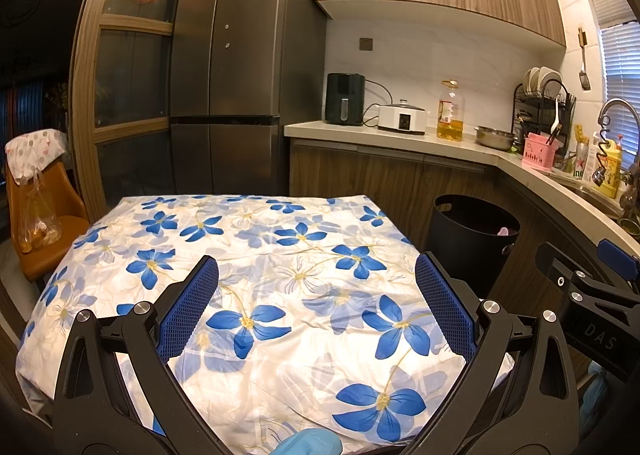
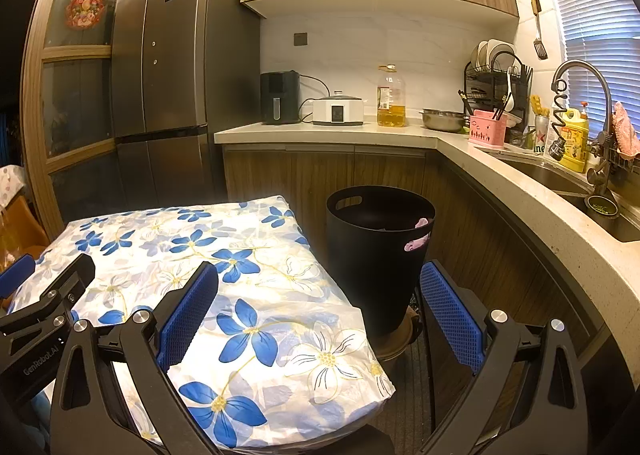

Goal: Collect trash

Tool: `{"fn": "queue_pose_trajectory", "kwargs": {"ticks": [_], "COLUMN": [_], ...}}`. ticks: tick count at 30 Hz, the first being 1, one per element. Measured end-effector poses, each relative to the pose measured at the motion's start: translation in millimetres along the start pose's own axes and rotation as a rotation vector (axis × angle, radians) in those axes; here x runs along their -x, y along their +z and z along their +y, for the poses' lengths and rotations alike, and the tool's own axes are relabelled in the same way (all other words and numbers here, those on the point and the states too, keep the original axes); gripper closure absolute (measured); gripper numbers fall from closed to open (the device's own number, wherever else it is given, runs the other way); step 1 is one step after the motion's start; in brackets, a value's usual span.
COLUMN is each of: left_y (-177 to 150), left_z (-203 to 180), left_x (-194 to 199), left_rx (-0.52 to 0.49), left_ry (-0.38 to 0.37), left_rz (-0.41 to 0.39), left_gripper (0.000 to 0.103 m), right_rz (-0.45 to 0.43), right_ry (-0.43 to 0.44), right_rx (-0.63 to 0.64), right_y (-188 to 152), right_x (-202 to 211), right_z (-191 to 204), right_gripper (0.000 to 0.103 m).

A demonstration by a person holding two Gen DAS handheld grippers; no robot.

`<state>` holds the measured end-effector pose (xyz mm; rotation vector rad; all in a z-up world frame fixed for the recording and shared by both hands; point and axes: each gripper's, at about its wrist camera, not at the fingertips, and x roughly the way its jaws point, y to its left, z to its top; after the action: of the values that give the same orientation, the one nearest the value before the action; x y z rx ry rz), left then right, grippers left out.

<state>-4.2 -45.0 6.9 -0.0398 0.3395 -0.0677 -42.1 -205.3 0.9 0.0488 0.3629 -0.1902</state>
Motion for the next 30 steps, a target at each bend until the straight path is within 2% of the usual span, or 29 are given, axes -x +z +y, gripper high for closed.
{"fn": "queue_pose_trajectory", "kwargs": {"ticks": [30], "left_y": [-1.8], "left_z": [-2.9], "left_x": [-0.1], "left_rx": [-0.001], "left_ry": [-0.002], "left_rz": [0.001], "left_gripper": [0.006], "right_rz": [0.001], "right_ry": [-0.001], "right_rx": [-0.006], "right_y": [-0.7], "right_x": [-0.6], "right_z": [-2.2], "right_gripper": [0.006]}}
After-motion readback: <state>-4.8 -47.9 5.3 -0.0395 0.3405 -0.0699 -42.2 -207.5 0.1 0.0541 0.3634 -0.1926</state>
